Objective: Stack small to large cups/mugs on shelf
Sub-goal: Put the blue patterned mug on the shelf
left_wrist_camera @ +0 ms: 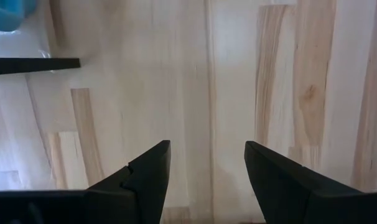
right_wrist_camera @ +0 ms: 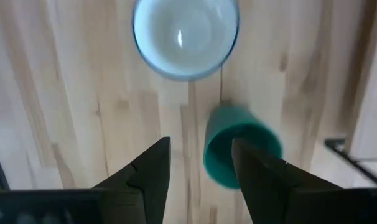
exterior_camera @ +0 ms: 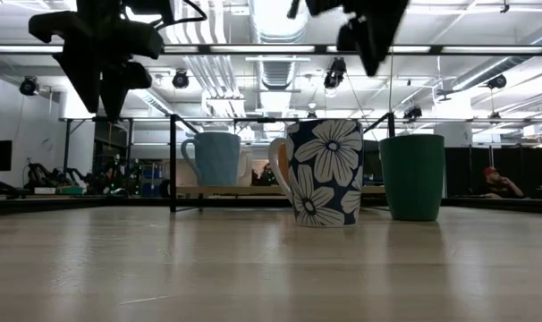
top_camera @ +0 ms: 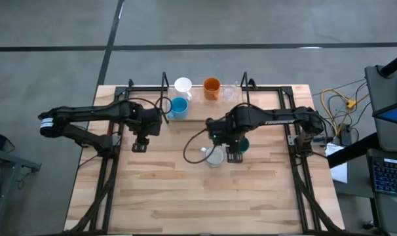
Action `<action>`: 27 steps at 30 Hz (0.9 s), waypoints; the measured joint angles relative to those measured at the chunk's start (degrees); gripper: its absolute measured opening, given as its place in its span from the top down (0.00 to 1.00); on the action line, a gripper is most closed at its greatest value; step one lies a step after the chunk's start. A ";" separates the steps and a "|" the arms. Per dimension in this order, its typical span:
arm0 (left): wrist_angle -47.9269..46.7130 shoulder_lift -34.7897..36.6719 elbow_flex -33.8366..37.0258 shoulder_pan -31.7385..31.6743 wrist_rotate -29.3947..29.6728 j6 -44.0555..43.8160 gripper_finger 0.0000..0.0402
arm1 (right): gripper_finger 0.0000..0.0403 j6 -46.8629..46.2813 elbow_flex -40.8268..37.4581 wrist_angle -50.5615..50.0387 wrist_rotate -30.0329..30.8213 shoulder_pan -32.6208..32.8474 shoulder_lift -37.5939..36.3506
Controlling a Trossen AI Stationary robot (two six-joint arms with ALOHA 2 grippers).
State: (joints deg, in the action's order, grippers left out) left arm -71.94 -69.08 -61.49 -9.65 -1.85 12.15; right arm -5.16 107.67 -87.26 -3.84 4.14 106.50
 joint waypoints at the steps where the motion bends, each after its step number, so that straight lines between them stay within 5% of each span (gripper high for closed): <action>1: 0.00 0.16 0.00 0.00 0.00 -0.32 0.52 | 0.59 -0.18 -1.54 -0.04 -0.02 0.21 -0.22; 14: 1.14 1.84 0.00 0.00 0.20 0.90 0.52 | 0.59 -5.94 -25.74 6.17 5.47 0.37 -11.33; 27: 6.84 1.66 -0.64 0.00 0.15 6.68 0.52 | 0.59 -8.74 -34.51 27.88 1.30 1.88 -24.65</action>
State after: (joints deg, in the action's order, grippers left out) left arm -65.11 -67.42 -62.13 -9.65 -1.69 18.83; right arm -13.90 73.17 -59.38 -2.54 6.02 81.84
